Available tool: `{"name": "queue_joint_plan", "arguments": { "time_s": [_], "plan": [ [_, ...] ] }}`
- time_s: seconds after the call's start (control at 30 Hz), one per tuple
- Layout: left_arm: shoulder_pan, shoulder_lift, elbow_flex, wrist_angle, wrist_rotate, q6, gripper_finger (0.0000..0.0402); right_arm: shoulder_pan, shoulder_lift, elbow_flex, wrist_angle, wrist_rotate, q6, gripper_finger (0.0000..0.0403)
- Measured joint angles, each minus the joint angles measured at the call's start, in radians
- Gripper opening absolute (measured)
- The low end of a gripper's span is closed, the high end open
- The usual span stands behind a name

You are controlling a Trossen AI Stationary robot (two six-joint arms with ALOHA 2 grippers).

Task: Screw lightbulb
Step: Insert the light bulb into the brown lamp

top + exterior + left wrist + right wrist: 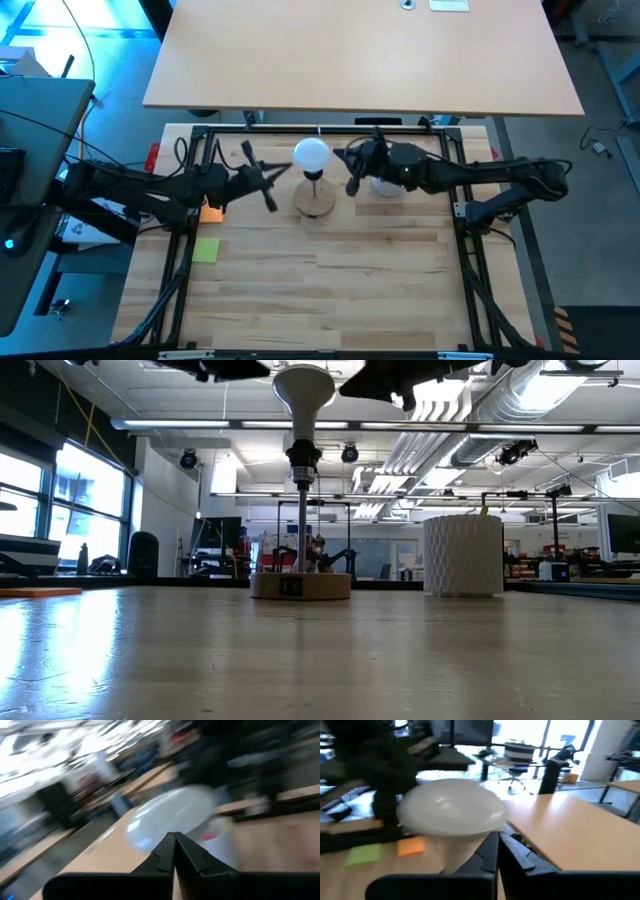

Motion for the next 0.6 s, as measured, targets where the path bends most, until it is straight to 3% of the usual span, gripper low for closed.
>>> {"name": "queue_joint_plan", "arguments": {
  "time_s": [0.07, 0.13, 0.23, 0.37, 0.47, 0.6],
  "plan": [
    [-0.004, 0.011, 0.000, 0.012, 0.068, -0.001, 0.0000, -0.017, 0.013, 0.000, 0.010, -0.070, -0.005, 0.0000],
    [0.005, 0.026, 0.000, 0.025, 0.047, -0.008, 0.0000, -0.017, 0.027, -0.001, 0.025, -0.157, -0.007, 0.0000],
    [0.036, 0.029, 0.001, 0.027, -0.068, -0.011, 0.0000, 0.005, 0.031, -0.002, 0.043, -0.267, -0.015, 0.0000],
    [0.074, 0.029, -0.002, -0.024, -0.232, -0.034, 0.0000, 0.046, 0.026, -0.002, 0.008, -0.323, -0.067, 0.0000],
    [0.065, 0.013, 0.000, -0.026, -0.233, -0.030, 0.0000, 0.055, 0.005, -0.002, -0.013, -0.232, -0.070, 0.0000],
    [0.015, 0.005, 0.000, -0.012, -0.084, -0.001, 0.0000, 0.028, -0.015, -0.001, -0.022, 0.044, -0.025, 0.0000]
  ]
}}
